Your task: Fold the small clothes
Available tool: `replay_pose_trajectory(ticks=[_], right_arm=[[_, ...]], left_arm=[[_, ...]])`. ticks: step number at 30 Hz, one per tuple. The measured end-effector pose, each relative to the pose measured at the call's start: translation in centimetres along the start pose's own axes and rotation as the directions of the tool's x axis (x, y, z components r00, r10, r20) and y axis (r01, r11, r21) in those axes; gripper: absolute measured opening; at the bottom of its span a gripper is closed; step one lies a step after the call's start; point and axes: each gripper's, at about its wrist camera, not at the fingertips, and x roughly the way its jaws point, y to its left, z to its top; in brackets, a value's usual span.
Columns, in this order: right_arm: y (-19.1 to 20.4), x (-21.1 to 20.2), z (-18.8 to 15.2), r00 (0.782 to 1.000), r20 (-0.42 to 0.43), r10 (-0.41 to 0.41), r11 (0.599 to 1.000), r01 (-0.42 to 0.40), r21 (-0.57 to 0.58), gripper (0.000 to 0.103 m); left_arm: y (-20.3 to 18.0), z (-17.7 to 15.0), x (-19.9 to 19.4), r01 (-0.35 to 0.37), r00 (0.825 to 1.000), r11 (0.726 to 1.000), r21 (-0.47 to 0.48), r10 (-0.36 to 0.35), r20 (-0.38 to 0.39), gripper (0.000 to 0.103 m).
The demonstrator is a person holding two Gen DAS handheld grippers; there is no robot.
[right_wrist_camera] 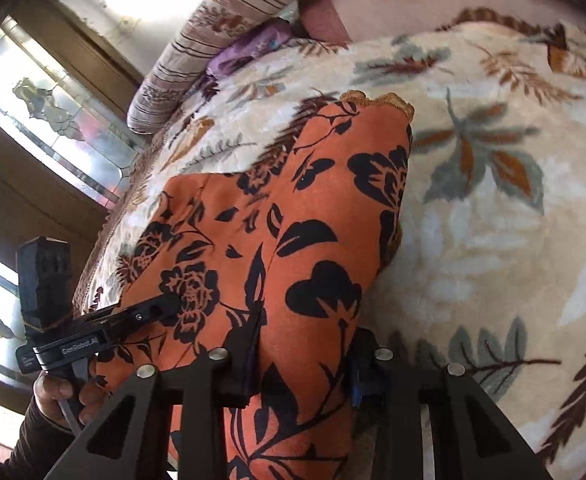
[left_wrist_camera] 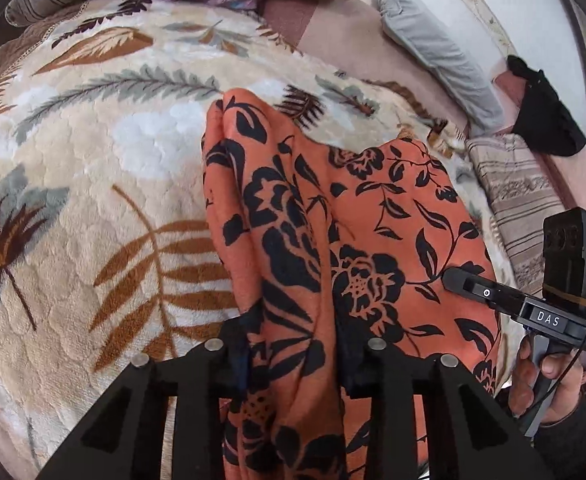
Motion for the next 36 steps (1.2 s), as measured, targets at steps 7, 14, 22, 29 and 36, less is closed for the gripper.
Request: replay_pose_trajectory(ticks=[7,14,22,29,36], right_arm=[[-3.0,-6.6,2.7,0.992,0.117,-0.055,0.998,0.057,-0.017,0.034],[-14.4,-4.8,1.7,0.989,0.013,-0.15,0.952,0.141,0.272,0.052],[-11.4,-11.0,-0.4,0.965,0.259,-0.039,0.97,-0.025,0.24,0.061],[-12.1,-6.3,-2.2,0.989,0.139,0.059,0.946,-0.1,0.309,0.072],[-11.7,-8.0,2.4,0.976,0.208,0.07,0.956,-0.125,0.265,0.073]], left_arm=[[-6.8,3.0,1.0,0.086,0.992,0.994,0.072,-0.092,0.082,0.032],[-9.9,4.5,9.9,-0.118,0.99,0.99,0.076,0.123,-0.066,0.05],[-11.0,1.6,3.9,-0.141,0.988,0.982,0.127,0.131,0.083,0.061],[-9.6,-0.4,6.1,-0.224,0.974,0.96,0.166,0.226,0.008,0.064],[-10.0,-0.8,5.4,-0.259,0.966,0.939,0.226,0.255,0.051,0.066]])
